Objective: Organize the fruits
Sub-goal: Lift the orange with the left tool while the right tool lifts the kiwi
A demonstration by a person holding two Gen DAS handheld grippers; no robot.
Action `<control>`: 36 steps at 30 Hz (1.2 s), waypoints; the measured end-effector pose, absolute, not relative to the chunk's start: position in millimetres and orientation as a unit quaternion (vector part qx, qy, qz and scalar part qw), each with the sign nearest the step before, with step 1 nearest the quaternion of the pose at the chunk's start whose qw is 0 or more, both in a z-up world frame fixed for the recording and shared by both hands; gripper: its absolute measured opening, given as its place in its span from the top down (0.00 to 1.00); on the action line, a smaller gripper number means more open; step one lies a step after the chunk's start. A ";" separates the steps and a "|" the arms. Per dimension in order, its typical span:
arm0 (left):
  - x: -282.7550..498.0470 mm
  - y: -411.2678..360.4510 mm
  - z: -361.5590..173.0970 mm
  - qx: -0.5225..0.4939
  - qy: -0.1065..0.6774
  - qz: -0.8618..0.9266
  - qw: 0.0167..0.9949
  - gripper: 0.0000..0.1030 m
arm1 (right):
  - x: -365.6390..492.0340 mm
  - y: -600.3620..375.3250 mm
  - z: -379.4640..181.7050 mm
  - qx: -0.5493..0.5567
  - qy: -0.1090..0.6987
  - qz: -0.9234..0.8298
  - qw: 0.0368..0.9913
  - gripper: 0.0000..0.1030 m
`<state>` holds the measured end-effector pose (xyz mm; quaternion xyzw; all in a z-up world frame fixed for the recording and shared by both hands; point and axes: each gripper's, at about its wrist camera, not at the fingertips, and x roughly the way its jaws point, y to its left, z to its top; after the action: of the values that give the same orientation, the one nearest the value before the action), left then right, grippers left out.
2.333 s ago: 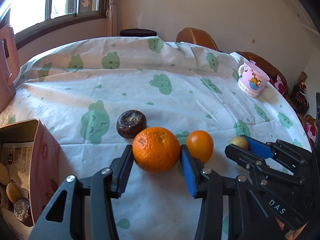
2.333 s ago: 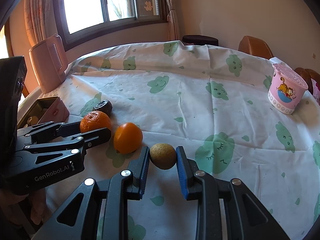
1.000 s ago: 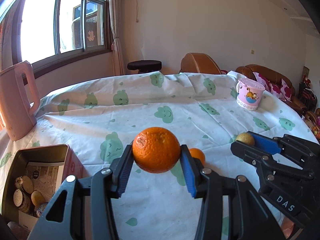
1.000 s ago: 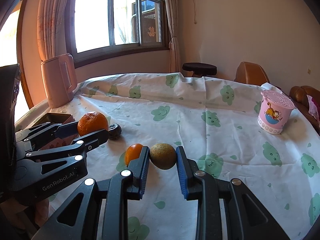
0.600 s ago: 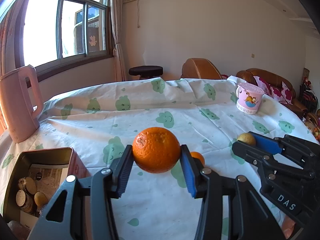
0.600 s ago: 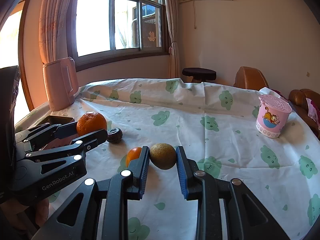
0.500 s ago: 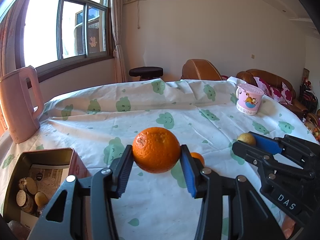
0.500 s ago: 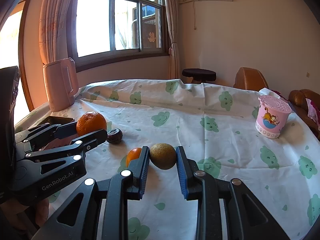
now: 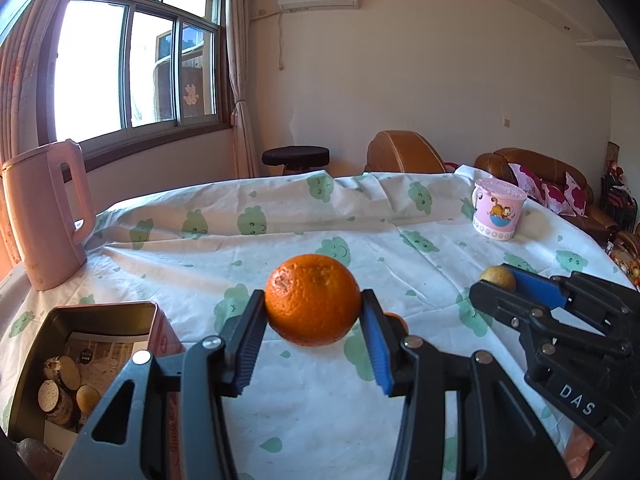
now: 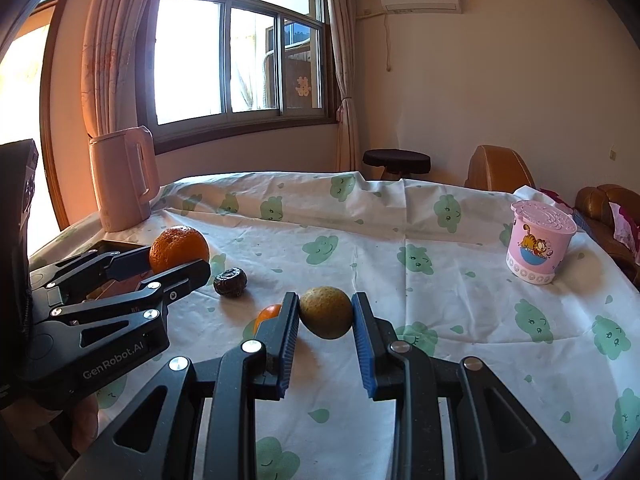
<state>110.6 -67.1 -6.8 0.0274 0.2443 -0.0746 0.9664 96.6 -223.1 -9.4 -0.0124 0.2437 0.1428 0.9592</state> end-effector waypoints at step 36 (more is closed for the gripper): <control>79.1 -51.9 2.7 0.018 0.190 -0.056 0.980 0.53 | 76.7 -218.4 -0.3 -0.016 0.193 0.148 0.970 0.72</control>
<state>79.1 -51.9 2.7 0.0177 0.1903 -0.0557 0.9800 76.7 -218.4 -0.3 -0.0157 0.1931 0.1480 0.9698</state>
